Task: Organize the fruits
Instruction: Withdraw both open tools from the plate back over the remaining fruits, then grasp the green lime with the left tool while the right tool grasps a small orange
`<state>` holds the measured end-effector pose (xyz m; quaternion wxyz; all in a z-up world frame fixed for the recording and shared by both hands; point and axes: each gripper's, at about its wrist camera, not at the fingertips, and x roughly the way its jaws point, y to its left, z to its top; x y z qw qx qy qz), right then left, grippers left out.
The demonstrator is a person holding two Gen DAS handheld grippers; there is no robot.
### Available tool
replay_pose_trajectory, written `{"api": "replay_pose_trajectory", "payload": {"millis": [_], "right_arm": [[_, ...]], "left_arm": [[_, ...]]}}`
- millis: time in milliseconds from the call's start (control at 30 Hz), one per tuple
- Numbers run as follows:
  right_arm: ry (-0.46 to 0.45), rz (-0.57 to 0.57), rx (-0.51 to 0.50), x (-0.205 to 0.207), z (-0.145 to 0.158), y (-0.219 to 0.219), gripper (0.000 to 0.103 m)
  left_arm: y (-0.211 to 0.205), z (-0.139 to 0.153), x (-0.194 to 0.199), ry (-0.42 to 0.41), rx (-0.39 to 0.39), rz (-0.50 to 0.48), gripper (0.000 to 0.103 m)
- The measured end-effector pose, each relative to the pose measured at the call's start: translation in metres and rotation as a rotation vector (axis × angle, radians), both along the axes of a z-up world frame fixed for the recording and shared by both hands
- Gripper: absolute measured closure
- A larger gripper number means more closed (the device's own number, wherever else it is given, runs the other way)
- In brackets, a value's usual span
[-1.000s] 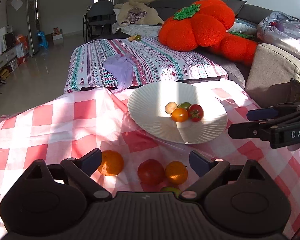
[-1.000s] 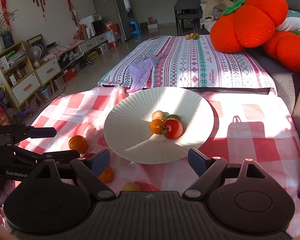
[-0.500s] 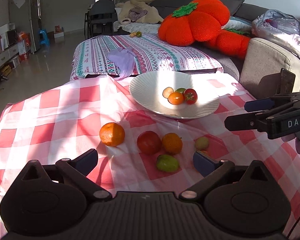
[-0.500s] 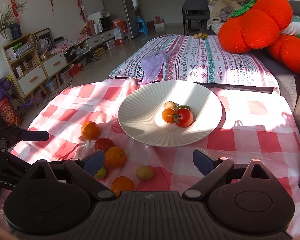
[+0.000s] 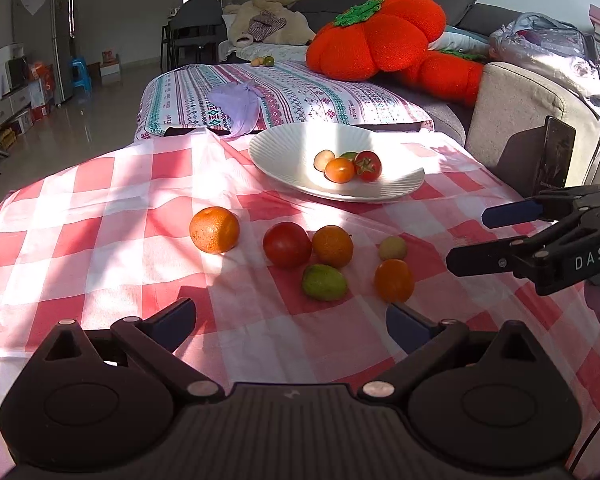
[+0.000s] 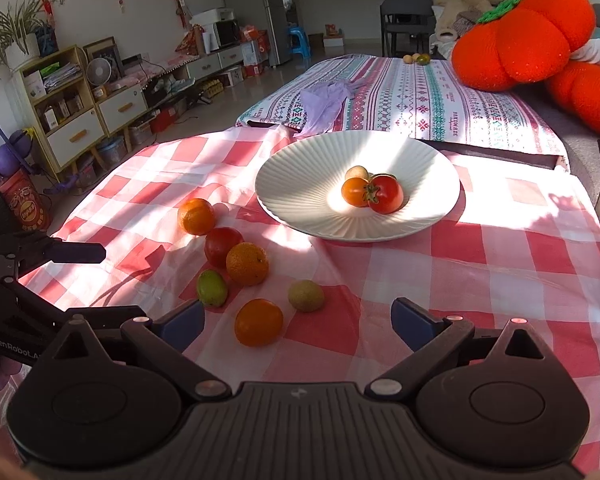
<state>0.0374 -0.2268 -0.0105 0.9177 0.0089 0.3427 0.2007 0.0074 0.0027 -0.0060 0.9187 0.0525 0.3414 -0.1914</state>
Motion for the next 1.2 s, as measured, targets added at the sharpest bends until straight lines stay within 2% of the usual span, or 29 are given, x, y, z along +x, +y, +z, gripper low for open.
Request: {"api": "replay_pose_trajectory", "payload": {"millis": [333, 600, 867, 933, 1200], "right_arm": [[0.048, 0.016, -0.045, -0.009, -0.021, -0.001, 0.002], [0.082, 0.011, -0.111, -0.008, -0.042, 0.004, 0.002], [0.036, 0.028, -0.150, -0.009, -0.048, 0.008, 0.000], [0.031, 0.031, -0.150, -0.009, -0.048, 0.007, 0.000], [0.023, 0.034, -0.152, -0.009, -0.048, 0.008, 0.000]], "left_arm": [[0.000, -0.021, -0.010, -0.002, 0.023, -0.024, 0.000], [-0.009, -0.042, -0.003, -0.050, 0.063, -0.031, 0.000], [-0.018, -0.044, 0.017, -0.050, 0.002, -0.047, 0.000], [-0.022, -0.044, 0.019, -0.055, -0.006, -0.055, 0.007], [-0.032, -0.043, 0.025, -0.063, -0.031, -0.087, 0.023]]}}
